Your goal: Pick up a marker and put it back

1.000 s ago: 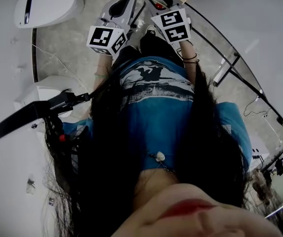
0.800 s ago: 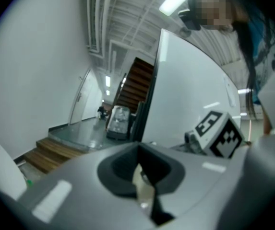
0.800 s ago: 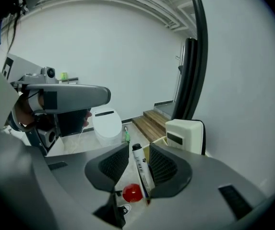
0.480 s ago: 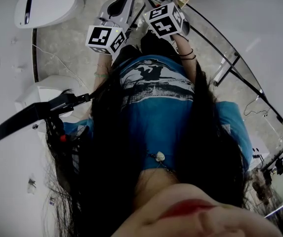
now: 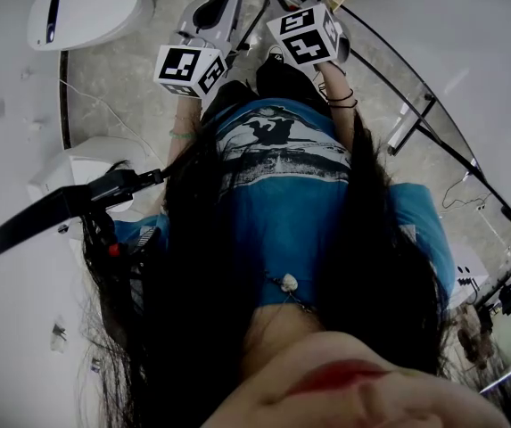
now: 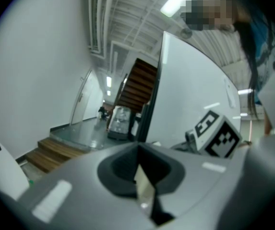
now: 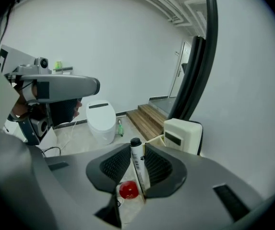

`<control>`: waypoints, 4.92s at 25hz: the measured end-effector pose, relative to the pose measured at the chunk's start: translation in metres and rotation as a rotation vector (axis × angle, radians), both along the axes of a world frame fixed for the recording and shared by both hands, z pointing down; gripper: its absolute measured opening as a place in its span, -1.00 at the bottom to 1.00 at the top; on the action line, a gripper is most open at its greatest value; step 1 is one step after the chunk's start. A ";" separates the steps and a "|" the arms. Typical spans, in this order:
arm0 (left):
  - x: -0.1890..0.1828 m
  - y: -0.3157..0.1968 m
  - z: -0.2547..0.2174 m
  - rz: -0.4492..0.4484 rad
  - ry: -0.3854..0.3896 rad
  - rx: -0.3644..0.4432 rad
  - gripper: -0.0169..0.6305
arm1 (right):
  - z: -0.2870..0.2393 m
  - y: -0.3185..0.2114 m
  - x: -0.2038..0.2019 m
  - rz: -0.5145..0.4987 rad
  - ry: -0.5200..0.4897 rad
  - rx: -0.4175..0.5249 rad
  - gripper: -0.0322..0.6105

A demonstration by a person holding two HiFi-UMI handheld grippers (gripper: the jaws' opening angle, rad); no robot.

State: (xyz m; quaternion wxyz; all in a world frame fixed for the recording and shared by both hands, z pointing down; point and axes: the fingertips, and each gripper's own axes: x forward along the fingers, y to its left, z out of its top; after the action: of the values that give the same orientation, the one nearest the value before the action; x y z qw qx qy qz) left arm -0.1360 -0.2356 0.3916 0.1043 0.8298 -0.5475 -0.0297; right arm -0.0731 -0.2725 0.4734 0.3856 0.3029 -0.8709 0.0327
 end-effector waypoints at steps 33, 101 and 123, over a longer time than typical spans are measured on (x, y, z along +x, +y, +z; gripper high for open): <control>0.051 0.019 0.014 0.190 0.013 -0.028 -0.95 | -0.124 0.015 0.099 0.378 -0.597 0.166 -0.64; 0.042 0.015 0.021 0.155 -0.001 -0.059 -0.95 | -0.074 -0.028 0.058 0.177 -0.252 0.176 -0.64; 0.025 0.009 0.021 0.097 -0.003 -0.066 -0.95 | -0.027 -0.028 0.020 0.113 -0.279 0.026 -0.64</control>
State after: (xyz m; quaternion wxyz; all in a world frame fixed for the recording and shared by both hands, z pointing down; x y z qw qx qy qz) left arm -0.1112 -0.2265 0.4121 0.1322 0.8515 -0.5073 -0.0054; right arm -0.0529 -0.3005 0.4466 0.2541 0.3491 -0.8980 0.0849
